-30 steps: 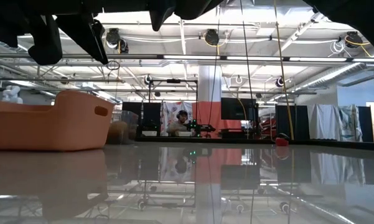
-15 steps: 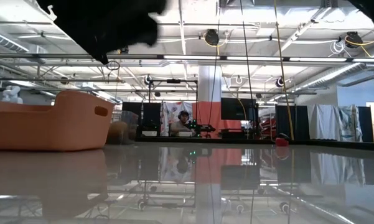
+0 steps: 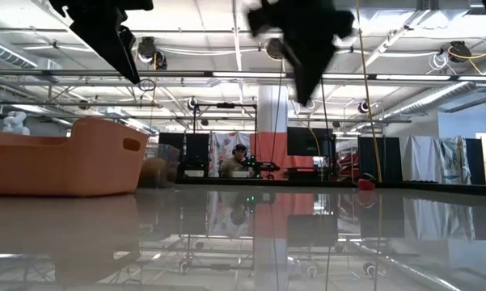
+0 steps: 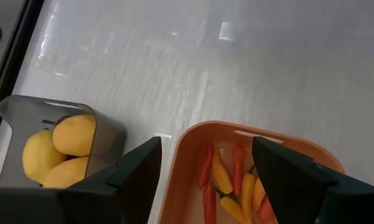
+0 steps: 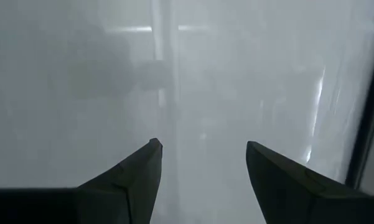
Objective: Sort produce into baskets
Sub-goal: Put the red chili pepper into the yellow bin
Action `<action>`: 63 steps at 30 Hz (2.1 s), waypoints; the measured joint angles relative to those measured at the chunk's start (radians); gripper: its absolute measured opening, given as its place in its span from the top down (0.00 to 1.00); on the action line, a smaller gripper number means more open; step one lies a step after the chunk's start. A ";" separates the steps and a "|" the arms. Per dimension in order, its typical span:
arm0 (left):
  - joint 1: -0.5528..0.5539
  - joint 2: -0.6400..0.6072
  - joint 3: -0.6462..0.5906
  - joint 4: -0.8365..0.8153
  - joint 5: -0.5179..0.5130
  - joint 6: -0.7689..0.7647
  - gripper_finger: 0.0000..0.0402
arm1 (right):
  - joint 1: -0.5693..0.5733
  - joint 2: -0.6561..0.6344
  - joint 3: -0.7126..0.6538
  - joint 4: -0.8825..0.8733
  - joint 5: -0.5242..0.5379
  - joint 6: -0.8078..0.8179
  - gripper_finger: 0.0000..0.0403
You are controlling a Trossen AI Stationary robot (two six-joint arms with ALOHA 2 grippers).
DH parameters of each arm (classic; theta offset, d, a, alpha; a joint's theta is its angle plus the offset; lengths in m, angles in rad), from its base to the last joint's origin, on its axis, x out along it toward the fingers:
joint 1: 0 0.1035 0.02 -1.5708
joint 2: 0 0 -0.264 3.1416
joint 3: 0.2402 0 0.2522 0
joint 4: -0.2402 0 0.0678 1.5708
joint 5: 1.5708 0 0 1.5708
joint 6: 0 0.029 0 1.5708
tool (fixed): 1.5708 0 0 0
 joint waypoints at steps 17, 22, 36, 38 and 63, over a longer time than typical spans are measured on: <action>-0.006 0.000 0.000 0.075 -0.005 0.045 0.36 | -0.543 -0.573 -0.880 0.364 -0.049 -0.541 0.45; -0.002 0.000 0.000 0.116 -0.006 0.102 0.36 | -0.687 -0.549 -0.879 0.441 -0.152 -0.697 0.45; 0.057 0.000 0.000 0.135 -0.008 0.188 0.36 | -0.933 -0.465 -0.878 0.611 -0.196 -0.902 0.45; 0.067 0.000 0.000 0.139 -0.007 0.188 0.36 | -0.951 -0.432 -0.878 0.611 -0.194 -0.913 0.45; 0.087 0.000 0.000 0.145 -0.004 0.215 0.36 | -0.985 -0.124 -0.687 0.476 -0.197 -0.891 0.53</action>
